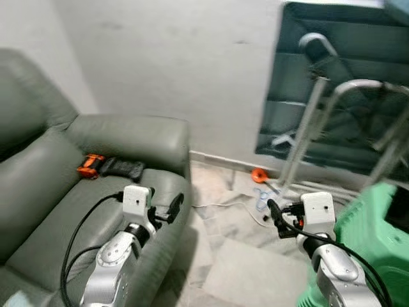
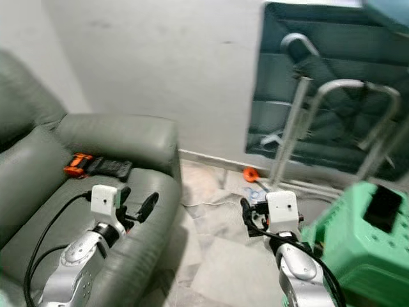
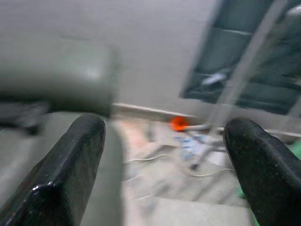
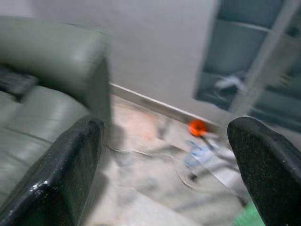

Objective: Move the pillow to the sofa

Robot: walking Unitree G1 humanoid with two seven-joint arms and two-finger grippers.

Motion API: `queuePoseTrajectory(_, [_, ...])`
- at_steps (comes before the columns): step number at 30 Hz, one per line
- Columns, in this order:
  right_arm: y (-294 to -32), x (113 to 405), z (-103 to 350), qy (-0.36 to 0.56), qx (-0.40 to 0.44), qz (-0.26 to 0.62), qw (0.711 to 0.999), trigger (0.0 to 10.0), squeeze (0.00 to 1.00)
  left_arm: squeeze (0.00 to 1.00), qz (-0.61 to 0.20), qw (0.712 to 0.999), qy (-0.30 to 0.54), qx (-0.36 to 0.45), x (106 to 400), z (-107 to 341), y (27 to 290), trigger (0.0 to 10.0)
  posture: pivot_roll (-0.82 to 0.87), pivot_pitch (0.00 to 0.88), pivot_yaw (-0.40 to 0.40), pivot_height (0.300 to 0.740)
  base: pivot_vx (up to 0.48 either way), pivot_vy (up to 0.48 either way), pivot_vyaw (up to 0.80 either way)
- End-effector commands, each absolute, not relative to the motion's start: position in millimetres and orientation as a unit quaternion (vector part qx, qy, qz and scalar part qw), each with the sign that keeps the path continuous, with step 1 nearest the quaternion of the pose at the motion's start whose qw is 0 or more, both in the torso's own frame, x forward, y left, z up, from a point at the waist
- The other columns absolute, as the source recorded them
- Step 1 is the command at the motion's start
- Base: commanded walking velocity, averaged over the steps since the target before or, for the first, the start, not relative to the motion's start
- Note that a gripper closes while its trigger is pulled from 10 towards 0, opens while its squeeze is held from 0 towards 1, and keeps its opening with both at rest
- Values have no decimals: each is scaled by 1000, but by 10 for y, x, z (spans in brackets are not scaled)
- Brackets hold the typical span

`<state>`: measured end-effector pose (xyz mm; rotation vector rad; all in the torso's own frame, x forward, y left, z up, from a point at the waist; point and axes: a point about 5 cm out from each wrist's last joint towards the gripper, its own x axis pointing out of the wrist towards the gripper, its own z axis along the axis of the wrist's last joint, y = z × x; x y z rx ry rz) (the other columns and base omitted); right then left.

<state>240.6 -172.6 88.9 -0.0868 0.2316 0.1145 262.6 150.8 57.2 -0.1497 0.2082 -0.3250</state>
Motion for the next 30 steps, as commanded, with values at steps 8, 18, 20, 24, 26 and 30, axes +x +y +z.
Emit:
queuePoseTrajectory(8, [-1669, 2409, 927, 111, -43, 65, 991, 10000, 0, 0, -153, 980, 110, -67, 2633, 561, 1559, 10000, -104, 0, 46, 740, 0, 0, 800])
queuePoseTrajectory(18, [-1664, 2410, 936, 111, -42, 67, 991, 10000, 0, 0, -154, 980, 109, -65, 2634, 561, 1552, 10000, -103, 0, 45, 740, 0, 0, 800])
queuePoseTrajectory(20, [-1664, 2411, 938, 111, -41, 67, 991, 10000, 0, 0, -154, 980, 110, -65, 2635, 560, 1550, 10000, -103, 0, 45, 740, 0, 0, 800])
queuePoseTrajectory(24, [-1663, 2411, 938, 112, -41, 66, 991, 10000, 0, 0, -153, 980, 111, -64, 2636, 557, 1550, 10000, -103, 0, 45, 740, 0, 0, 800])
queuePoseTrajectory(26, [-1663, 2411, 940, 111, -40, 67, 991, 10000, 0, 0, -151, 980, 112, -64, 2637, 554, 1551, 10000, -103, 0, 45, 740, 0, 0, 800])
queuePoseTrajectory(30, [-1664, 2412, 940, 112, -40, 67, 991, 10000, 0, 0, -150, 980, 114, -63, 2639, 551, 1550, 10000, -103, 0, 45, 740, 0, 0, 800])
